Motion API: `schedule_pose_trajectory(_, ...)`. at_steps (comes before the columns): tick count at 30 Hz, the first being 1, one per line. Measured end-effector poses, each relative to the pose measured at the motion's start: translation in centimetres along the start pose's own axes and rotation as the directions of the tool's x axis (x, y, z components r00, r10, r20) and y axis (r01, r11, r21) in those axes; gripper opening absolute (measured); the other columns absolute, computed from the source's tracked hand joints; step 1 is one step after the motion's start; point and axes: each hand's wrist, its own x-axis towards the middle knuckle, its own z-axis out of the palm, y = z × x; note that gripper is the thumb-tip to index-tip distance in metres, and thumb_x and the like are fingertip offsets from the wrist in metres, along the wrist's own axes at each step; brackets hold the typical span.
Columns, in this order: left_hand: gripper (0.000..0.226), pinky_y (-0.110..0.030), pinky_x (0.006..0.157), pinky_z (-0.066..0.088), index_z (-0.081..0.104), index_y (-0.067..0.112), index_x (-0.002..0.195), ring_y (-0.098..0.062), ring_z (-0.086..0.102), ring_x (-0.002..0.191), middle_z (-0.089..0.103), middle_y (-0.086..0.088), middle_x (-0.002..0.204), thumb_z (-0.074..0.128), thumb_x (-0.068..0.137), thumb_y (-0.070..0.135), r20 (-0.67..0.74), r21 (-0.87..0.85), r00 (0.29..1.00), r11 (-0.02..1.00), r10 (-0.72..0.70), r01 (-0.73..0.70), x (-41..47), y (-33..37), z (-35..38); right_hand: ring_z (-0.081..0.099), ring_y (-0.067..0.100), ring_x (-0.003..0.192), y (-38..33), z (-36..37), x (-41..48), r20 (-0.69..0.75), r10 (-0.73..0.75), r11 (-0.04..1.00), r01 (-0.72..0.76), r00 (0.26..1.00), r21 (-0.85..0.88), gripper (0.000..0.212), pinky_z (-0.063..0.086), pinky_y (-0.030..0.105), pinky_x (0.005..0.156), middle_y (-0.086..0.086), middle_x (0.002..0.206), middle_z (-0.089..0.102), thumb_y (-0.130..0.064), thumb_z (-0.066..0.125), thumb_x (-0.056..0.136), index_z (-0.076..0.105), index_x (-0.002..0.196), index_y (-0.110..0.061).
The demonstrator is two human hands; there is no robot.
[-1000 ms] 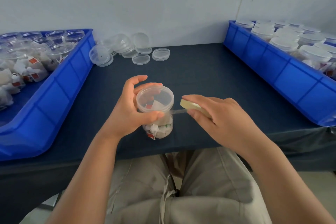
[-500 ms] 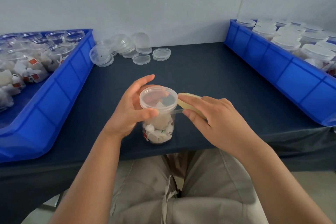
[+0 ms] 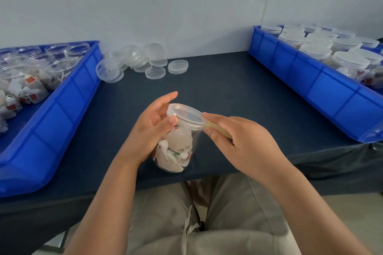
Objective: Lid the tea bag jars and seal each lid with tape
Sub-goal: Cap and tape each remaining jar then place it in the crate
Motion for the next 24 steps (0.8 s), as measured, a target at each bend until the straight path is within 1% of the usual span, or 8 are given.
schedule_pose_trajectory(4, 0.066, -0.033, 0.12, 0.037, 0.043, 0.036, 0.161, 0.008, 0.04, 0.147, 0.049, 0.032, 0.154, 0.045, 0.102, 0.065, -0.123, 0.224, 0.992, 0.975, 0.031, -0.002, -1.8, 1.1, 1.2, 0.059, 0.013, 0.074, -0.7, 0.3, -0.3, -0.053, 0.016, 1.0, -0.017, 0.998, -0.022, 0.05, 0.054, 0.036, 0.07, -0.009, 0.075, 0.056, -0.062, 0.04, 0.105, 0.054, 0.151, -0.048)
schedule_pose_trajectory(6, 0.068, -0.022, 0.12, 0.032, 0.032, 0.04, 0.165, 0.016, 0.034, 0.144, 0.04, 0.043, 0.15, 0.037, 0.101, 0.061, -0.228, 0.332, 0.971, 0.943, 0.075, 0.005, -2.4, 1.7, 2.7, 0.059, 0.013, 0.075, -1.1, 0.4, -0.4, -0.061, 0.022, 0.999, -0.024, 0.998, -0.025, 0.052, 0.053, 0.036, 0.07, -0.009, 0.076, 0.057, -0.062, 0.037, 0.104, 0.054, 0.151, -0.048)
schedule_pose_trajectory(8, 0.073, -0.003, 0.107, 0.03, 0.021, 0.051, 0.163, 0.02, 0.034, 0.14, 0.035, 0.052, 0.144, 0.046, 0.096, 0.067, -0.233, 0.452, 0.961, 0.891, 0.149, -0.028, -2.8, 2.5, 4.2, 0.059, 0.014, 0.073, -1.4, 0.7, -0.6, -0.073, 0.007, 0.999, -0.01, 0.997, -0.053, 0.054, 0.052, 0.036, 0.068, -0.009, 0.077, 0.057, -0.061, 0.034, 0.104, 0.054, 0.151, -0.047)
schedule_pose_trajectory(10, 0.088, 0.002, 0.095, 0.034, 0.024, 0.056, 0.157, 0.022, 0.037, 0.134, 0.036, 0.052, 0.139, 0.064, 0.082, 0.078, -0.257, 0.542, 0.949, 0.84, 0.184, -0.016, -2.7, 3.0, 4.9, 0.06, 0.014, 0.073, -1.7, 0.8, -0.7, -0.081, 0.004, 0.998, -0.008, 0.997, -0.055, 0.054, 0.052, 0.036, 0.067, -0.009, 0.078, 0.059, -0.058, 0.035, 0.104, 0.055, 0.151, -0.045)
schedule_pose_trajectory(15, 0.08, -0.009, 0.086, 0.042, 0.039, 0.057, 0.148, 0.012, 0.052, 0.125, 0.055, 0.035, 0.136, 0.069, 0.077, 0.081, -0.386, 0.441, 0.911, 0.896, 0.144, 0.045, -1.9, 2.6, 4.3, 0.062, 0.007, 0.085, -0.7, 0.6, -0.3, 0.061, -0.035, 0.996, 0.03, 0.998, 0.081, 0.046, 0.052, 0.028, 0.072, -0.019, 0.097, 0.064, -0.065, 0.043, 0.103, 0.037, 0.148, -0.053)
schedule_pose_trajectory(17, 0.075, -0.003, 0.081, 0.044, 0.042, 0.058, 0.144, 0.013, 0.054, 0.122, 0.055, 0.038, 0.132, 0.069, 0.077, 0.082, -0.399, 0.403, 0.908, 0.914, 0.126, 0.051, -1.8, 2.5, 3.8, 0.062, 0.007, 0.077, 0.0, 0.6, -0.2, 0.151, -0.01, 0.988, -0.013, 0.988, 0.153, 0.05, 0.045, 0.024, 0.064, -0.017, 0.085, 0.063, -0.071, 0.041, 0.101, 0.03, 0.148, -0.056)
schedule_pose_trajectory(20, 0.071, 0.002, 0.078, 0.044, 0.045, 0.06, 0.138, 0.012, 0.057, 0.117, 0.055, 0.042, 0.127, 0.068, 0.075, 0.084, -0.398, 0.36, 0.913, 0.931, 0.092, 0.064, -1.8, 2.8, 3.3, 0.062, 0.002, 0.072, 0.3, 0.6, -0.1, 0.209, -0.012, 0.978, -0.032, 0.978, 0.207, 0.055, 0.039, 0.018, 0.058, -0.02, 0.076, 0.063, -0.077, 0.033, 0.1, 0.033, 0.151, -0.054)
schedule_pose_trajectory(24, 0.063, 0.003, 0.078, 0.042, 0.052, 0.057, 0.134, 0.015, 0.059, 0.113, 0.058, 0.043, 0.123, 0.069, 0.077, 0.078, -0.362, 0.326, 0.929, 0.944, 0.076, 0.05, -1.9, 3.1, 2.5, 0.061, -0.003, 0.086, 0.9, -0.4, 0.2, 0.168, -0.018, 0.987, -0.008, 0.986, 0.158, 0.056, 0.039, 0.019, 0.064, -0.03, 0.09, 0.061, -0.076, 0.03, 0.1, 0.042, 0.148, -0.05)
